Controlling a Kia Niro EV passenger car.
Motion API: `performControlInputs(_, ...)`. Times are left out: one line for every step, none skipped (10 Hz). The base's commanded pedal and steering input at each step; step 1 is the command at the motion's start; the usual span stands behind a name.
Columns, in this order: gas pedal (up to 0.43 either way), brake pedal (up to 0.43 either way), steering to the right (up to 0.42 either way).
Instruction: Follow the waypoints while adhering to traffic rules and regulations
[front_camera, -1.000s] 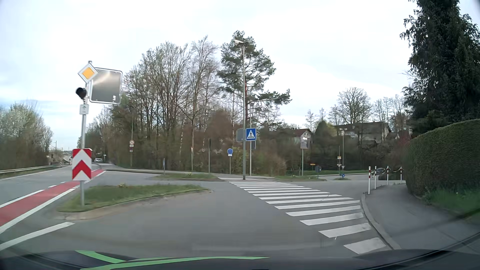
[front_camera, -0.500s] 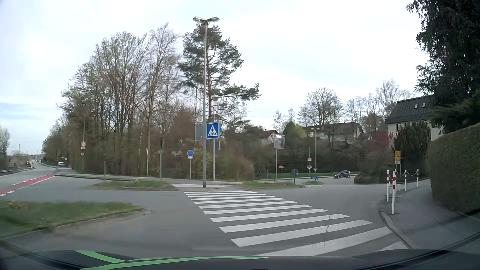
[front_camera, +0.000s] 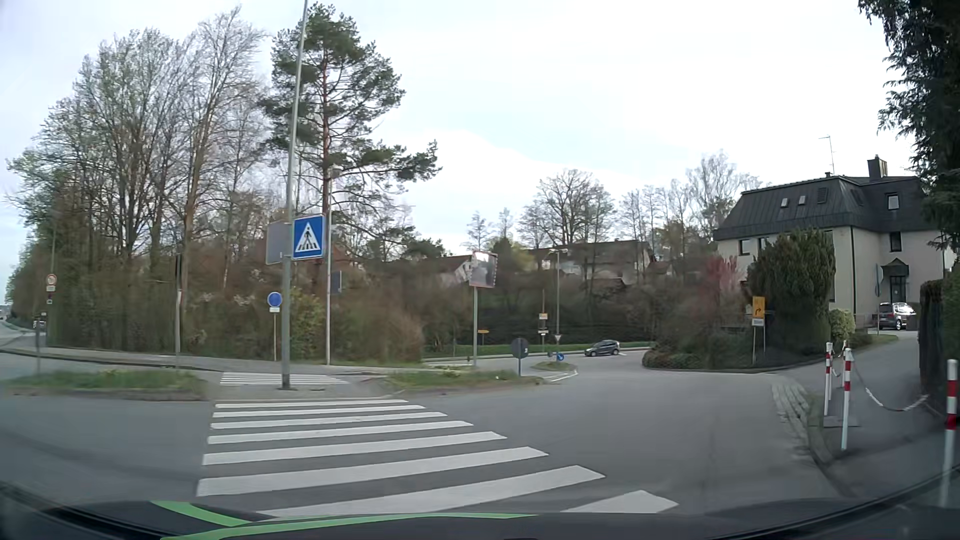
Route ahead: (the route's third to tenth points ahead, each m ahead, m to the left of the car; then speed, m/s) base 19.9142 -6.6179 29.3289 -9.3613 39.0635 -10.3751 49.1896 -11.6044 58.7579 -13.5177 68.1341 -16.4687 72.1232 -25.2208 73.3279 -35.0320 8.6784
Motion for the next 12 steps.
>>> performControlInputs(0.067, 0.0, 0.149)
performControlInputs(0.079, 0.0, 0.148)
performControlInputs(0.11, 0.0, 0.145)
performControlInputs(0.118, 0.0, 0.141)
performControlInputs(0.157, 0.0, 0.133)
performControlInputs(0.169, 0.0, 0.122)
performControlInputs(0.169, 0.0, 0.112)
performControlInputs(0.189, 0.0, 0.094)
performControlInputs(0.189, 0.0, 0.078)
performControlInputs(0.189, 0.0, 0.057)
performControlInputs(0.189, 0.0, 0.037)
performControlInputs(0.189, 0.0, 0.021)
